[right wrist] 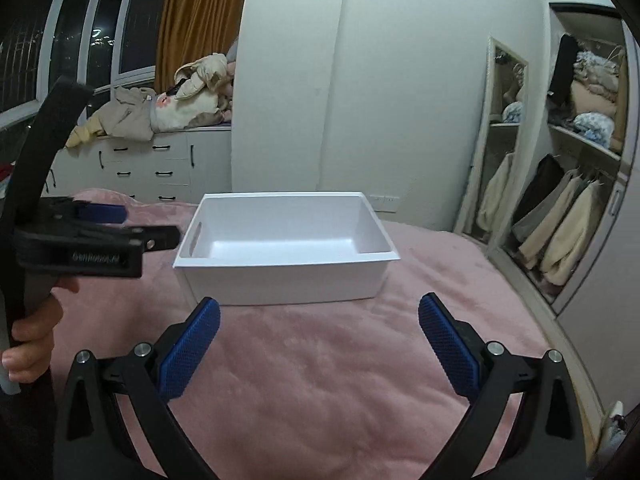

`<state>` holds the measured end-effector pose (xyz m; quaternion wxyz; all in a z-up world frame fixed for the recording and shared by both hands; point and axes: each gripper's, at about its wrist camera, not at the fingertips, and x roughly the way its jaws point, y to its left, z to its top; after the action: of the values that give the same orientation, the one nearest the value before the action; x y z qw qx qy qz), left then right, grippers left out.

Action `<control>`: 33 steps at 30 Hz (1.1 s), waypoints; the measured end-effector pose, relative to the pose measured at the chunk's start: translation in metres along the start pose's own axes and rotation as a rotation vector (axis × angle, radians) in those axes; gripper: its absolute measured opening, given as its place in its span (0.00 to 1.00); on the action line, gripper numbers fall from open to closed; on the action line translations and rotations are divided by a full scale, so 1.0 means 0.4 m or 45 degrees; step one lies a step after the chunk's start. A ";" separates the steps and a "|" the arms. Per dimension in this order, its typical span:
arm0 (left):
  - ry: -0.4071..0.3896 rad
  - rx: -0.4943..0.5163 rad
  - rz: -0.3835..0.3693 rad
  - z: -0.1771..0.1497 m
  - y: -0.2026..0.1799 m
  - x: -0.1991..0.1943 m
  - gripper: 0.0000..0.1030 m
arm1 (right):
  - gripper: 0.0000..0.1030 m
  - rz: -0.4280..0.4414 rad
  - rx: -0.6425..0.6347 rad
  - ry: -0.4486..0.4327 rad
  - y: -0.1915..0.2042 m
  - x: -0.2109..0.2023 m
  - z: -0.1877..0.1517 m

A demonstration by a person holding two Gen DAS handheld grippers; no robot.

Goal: Organize jewelry

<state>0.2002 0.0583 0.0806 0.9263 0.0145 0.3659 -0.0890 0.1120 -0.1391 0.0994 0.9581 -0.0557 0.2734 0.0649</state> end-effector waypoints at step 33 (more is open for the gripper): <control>-0.109 -0.095 0.246 -0.138 -0.086 -0.043 0.90 | 0.95 0.068 0.098 0.100 -0.117 -0.027 -0.085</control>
<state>0.1445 0.0321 0.0531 0.9452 0.0112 0.3259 0.0138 0.0928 -0.1910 0.0797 0.9460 -0.0140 0.3144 0.0775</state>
